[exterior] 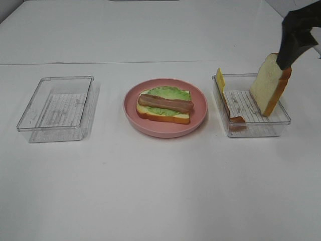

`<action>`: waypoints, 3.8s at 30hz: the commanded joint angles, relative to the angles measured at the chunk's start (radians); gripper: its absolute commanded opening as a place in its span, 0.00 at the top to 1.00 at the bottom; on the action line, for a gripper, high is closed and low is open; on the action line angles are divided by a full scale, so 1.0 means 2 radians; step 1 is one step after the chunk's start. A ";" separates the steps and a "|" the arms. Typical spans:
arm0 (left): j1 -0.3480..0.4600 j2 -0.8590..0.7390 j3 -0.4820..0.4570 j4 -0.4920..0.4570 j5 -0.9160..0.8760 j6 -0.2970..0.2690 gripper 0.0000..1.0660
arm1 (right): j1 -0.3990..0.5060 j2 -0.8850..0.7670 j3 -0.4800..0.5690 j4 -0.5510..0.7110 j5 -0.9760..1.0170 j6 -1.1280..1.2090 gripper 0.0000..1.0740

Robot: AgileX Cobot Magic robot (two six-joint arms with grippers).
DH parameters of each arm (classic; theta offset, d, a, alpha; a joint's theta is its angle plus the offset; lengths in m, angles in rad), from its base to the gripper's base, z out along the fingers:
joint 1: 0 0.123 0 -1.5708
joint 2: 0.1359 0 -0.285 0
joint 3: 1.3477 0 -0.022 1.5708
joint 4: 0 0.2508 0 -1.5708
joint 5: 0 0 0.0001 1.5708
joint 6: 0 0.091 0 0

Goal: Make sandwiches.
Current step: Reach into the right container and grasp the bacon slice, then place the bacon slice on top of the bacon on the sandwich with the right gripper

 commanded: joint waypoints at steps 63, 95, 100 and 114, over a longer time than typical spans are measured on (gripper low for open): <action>0.002 -0.007 0.001 -0.001 -0.003 -0.004 0.05 | 0.050 0.280 -0.098 0.043 -0.077 0.041 0.34; 0.002 -0.007 0.001 -0.001 -0.003 -0.004 0.05 | 0.050 0.169 -0.098 0.045 -0.020 0.014 1.00; 0.002 -0.007 0.001 -0.001 -0.003 -0.004 0.05 | 0.050 0.137 -0.098 0.058 -0.026 0.014 1.00; 0.002 -0.007 0.001 -0.001 -0.003 -0.004 0.05 | 0.138 0.145 -0.098 0.107 -0.127 0.001 1.00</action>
